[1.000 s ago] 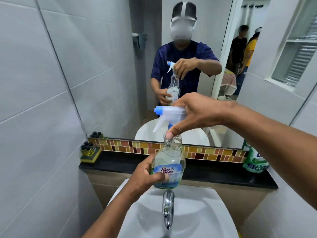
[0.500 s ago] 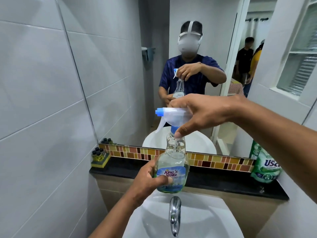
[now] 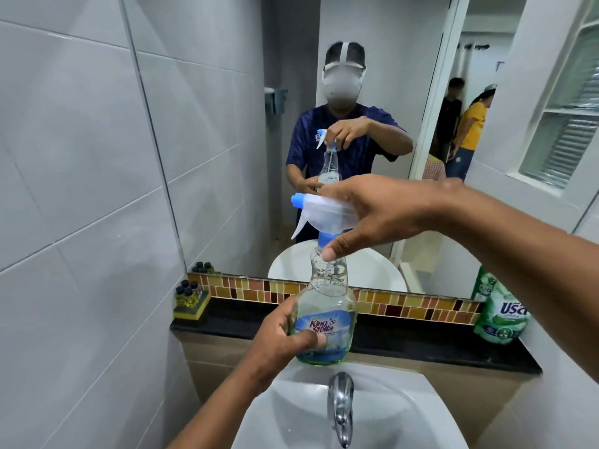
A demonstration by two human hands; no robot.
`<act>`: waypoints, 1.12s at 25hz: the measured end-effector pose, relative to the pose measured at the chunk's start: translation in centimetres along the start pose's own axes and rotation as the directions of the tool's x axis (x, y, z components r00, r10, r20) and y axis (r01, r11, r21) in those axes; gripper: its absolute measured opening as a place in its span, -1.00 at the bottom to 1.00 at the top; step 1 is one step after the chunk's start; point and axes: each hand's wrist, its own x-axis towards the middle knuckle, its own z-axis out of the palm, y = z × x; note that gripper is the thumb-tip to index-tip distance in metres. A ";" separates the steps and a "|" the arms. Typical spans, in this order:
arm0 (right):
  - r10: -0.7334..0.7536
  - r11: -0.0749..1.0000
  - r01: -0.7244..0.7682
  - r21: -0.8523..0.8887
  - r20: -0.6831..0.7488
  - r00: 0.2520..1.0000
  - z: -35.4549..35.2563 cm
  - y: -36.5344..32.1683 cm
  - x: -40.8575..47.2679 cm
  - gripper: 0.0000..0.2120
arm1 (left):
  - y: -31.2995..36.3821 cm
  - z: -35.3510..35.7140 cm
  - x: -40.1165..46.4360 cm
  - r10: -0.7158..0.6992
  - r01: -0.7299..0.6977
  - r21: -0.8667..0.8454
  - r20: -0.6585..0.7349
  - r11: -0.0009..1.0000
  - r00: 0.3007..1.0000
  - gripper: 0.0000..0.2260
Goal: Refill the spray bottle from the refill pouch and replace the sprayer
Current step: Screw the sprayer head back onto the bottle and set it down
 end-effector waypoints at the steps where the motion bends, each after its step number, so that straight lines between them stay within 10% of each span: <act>1: -0.013 1.000 0.012 0.021 0.019 1.000 -0.1 -0.3 0.2 -0.55 | 0.0 -0.5 0.0 0.004 -0.004 0.001 -0.004 1.000 1.000 -0.28; 28: 0.034 0.993 -0.020 0.118 -0.124 0.992 0.6 -1.3 1.4 -0.53 | 1.2 -2.9 0.3 0.005 -0.006 0.026 0.054 1.000 0.999 -0.38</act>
